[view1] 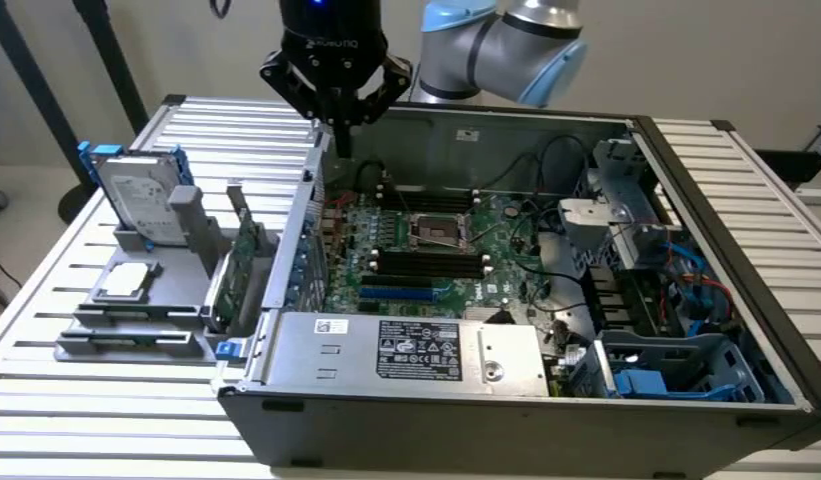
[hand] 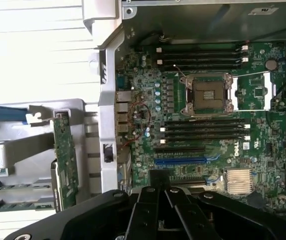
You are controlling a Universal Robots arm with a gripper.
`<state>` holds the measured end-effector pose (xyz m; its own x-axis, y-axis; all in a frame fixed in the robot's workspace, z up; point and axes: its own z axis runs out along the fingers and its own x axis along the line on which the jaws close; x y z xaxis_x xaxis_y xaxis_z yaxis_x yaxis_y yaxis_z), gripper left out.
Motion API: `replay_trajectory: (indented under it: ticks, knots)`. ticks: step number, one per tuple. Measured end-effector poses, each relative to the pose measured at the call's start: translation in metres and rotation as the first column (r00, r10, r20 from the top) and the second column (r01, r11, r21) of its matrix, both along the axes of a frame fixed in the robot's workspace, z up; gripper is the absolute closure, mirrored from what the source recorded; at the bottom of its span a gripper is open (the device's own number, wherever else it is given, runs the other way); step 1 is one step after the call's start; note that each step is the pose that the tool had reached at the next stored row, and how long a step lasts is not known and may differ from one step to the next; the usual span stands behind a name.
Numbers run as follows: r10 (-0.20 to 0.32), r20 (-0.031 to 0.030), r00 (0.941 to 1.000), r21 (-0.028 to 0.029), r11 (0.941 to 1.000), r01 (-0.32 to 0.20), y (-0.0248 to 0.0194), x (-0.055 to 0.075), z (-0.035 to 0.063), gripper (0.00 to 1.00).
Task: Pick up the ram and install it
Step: 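Reach for the ram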
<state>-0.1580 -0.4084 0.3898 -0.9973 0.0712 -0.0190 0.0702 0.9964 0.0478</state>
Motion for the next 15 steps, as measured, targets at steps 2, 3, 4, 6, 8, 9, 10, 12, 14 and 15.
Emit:
replay_trajectory:
  ticks: [2,3,4,6,8,9,10,12,14,15]
  knots:
    - [0.000,0.0000,1.0000,-0.0002,1.0000,0.000,-0.0019,-0.009,-0.0007,0.89]
    - [0.000,0.0000,1.0000,-0.0003,1.0000,0.000,-0.0028,-0.014,-0.0010,0.89]
    - [0.000,0.0001,1.0000,-0.0003,1.0000,0.000,-0.0037,-0.018,-0.0014,0.89]
    - [0.000,0.0000,1.0000,-0.0003,1.0000,0.000,-0.0057,-0.027,-0.0023,0.89]
    - [0.000,0.0000,1.0000,-0.0004,1.0000,0.000,-0.0079,-0.036,-0.0036,0.89]
    - [0.000,0.0001,1.0000,-0.0003,1.0000,0.000,-0.0091,-0.041,-0.0045,0.89]
    - [0.000,0.0000,1.0000,-0.0003,1.0000,0.000,-0.0102,-0.046,-0.0053,0.89]
    - [0.000,0.0000,1.0000,-0.0003,1.0000,0.000,-0.0125,-0.055,-0.0070,0.89]
    - [0.000,0.0000,1.0000,-0.0003,1.0000,0.000,-0.0147,-0.064,-0.0087,0.89]
    - [0.000,0.0000,1.0000,-0.0003,1.0000,0.000,-0.0159,-0.068,-0.0095,0.89]
